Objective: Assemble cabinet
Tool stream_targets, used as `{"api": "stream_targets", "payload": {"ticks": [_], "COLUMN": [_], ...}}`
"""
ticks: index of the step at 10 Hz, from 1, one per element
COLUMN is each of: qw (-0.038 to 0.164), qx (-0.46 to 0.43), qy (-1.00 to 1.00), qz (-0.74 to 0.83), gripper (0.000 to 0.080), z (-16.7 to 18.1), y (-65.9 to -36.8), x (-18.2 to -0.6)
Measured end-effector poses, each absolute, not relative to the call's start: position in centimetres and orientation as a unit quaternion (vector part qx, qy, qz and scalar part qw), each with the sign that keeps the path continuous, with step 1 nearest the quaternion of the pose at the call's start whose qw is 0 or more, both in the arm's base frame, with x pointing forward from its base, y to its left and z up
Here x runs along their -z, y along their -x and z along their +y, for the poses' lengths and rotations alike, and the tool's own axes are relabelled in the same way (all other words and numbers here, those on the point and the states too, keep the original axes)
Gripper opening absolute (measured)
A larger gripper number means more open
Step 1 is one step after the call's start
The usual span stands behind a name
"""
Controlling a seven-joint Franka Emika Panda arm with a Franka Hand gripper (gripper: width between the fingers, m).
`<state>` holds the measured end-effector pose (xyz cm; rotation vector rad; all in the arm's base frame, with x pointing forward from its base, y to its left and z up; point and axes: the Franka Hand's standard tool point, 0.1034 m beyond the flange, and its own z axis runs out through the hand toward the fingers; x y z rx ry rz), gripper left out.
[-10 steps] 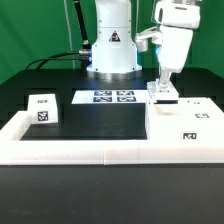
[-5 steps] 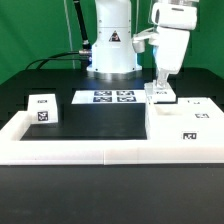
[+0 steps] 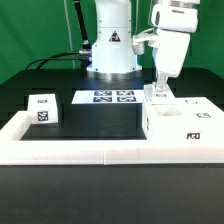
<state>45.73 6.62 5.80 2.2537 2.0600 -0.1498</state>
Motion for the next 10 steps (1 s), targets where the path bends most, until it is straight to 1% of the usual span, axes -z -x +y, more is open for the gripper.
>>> {"api": "stream_targets", "payload": {"ticks": [6, 10], "qw": [0.042, 0.044], "qx": [0.048, 0.043], "qy": [-0.710, -0.711], "qz": [0.702, 0.700], "gripper": [0.0070, 0.0070], "z": [6.4, 6.7], "y": [-46.5, -47.5], "x": [-5.8, -5.8]}}
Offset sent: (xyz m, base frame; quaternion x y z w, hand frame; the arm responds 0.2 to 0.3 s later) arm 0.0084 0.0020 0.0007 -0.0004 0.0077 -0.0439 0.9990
